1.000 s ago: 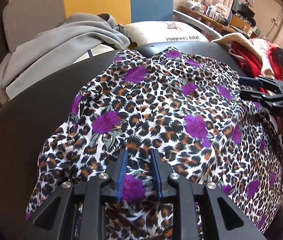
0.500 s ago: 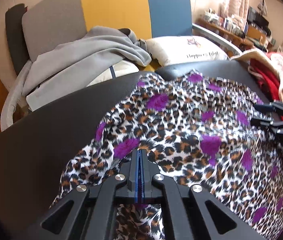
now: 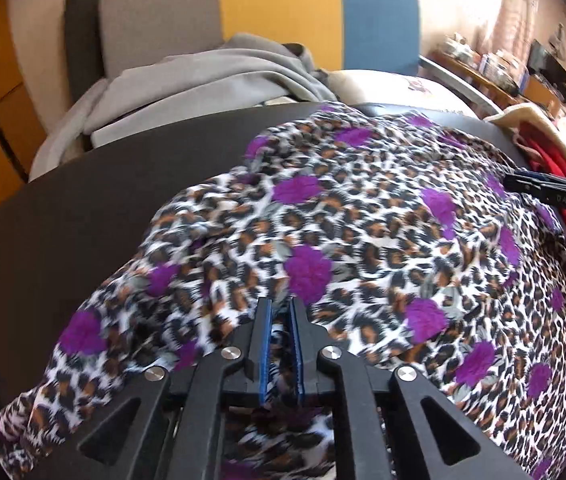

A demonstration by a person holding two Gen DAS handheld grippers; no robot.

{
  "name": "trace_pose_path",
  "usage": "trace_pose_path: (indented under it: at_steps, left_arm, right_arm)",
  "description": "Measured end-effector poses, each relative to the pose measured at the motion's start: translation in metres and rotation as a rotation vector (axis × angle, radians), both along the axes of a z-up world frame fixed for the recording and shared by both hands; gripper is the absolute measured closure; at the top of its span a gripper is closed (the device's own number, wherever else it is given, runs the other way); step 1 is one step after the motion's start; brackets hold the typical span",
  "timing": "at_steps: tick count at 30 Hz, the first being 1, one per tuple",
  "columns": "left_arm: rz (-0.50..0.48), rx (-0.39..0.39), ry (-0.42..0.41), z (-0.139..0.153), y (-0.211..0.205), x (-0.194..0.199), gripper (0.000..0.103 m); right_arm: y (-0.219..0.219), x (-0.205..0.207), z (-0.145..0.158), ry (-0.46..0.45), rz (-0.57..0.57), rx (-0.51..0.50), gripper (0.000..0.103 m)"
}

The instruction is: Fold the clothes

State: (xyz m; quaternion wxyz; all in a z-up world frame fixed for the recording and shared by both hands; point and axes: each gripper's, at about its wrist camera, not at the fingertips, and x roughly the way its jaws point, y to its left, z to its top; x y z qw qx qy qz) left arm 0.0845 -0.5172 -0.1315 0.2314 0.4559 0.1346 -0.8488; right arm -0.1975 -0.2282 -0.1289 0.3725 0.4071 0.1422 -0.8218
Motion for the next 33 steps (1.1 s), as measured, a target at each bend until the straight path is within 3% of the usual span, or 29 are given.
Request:
trace_pose_path:
  at_steps: [5,8,12,14,17,18,20,24,27,30,33]
  left_arm:
    - [0.096,0.084,0.054,0.015,-0.007,0.017,0.094]
    - [0.100,0.131,0.119,0.024,0.005,0.031,0.093]
    - [0.098,0.144,0.103,0.014,0.031,0.038,0.093]
    - [0.121,0.180,0.114,0.008,0.045,0.048,0.093]
    - [0.176,0.251,0.159,0.005,0.066,0.074,0.093]
    - [0.194,0.277,0.175,0.004,0.070,0.085,0.093]
    - [0.238,0.315,0.190,0.003,0.079,0.111,0.093]
    - [0.306,0.327,0.186,0.003,0.089,0.160,0.090]
    - [0.326,0.305,0.181,0.007,0.090,0.189,0.090]
    - [0.328,0.308,0.195,0.014,0.086,0.198,0.087]
    - [0.286,0.300,0.226,0.028,0.075,0.182,0.084]
  right_arm:
    - [-0.005,0.015,0.011,0.045,0.015,0.064,0.034]
    - [0.001,0.040,0.034,0.060,0.062,-0.001,0.030]
    - [0.010,0.077,0.049,-0.020,0.131,-0.075,0.020]
    - [0.018,0.098,0.042,-0.078,0.143,-0.090,0.016]
    - [0.024,0.116,0.008,-0.110,0.117,-0.024,0.013]
    - [0.028,0.120,-0.002,-0.084,0.117,-0.028,0.012]
    - [0.028,0.129,-0.005,-0.030,0.146,-0.018,0.000]
    - [0.021,0.135,-0.006,0.017,0.151,0.046,0.000]
    - [0.025,0.131,-0.006,-0.009,0.151,0.026,0.000]
    - [0.026,0.130,-0.005,-0.011,0.154,0.030,0.000]
    - [0.022,0.131,-0.003,-0.011,0.173,0.057,0.000]
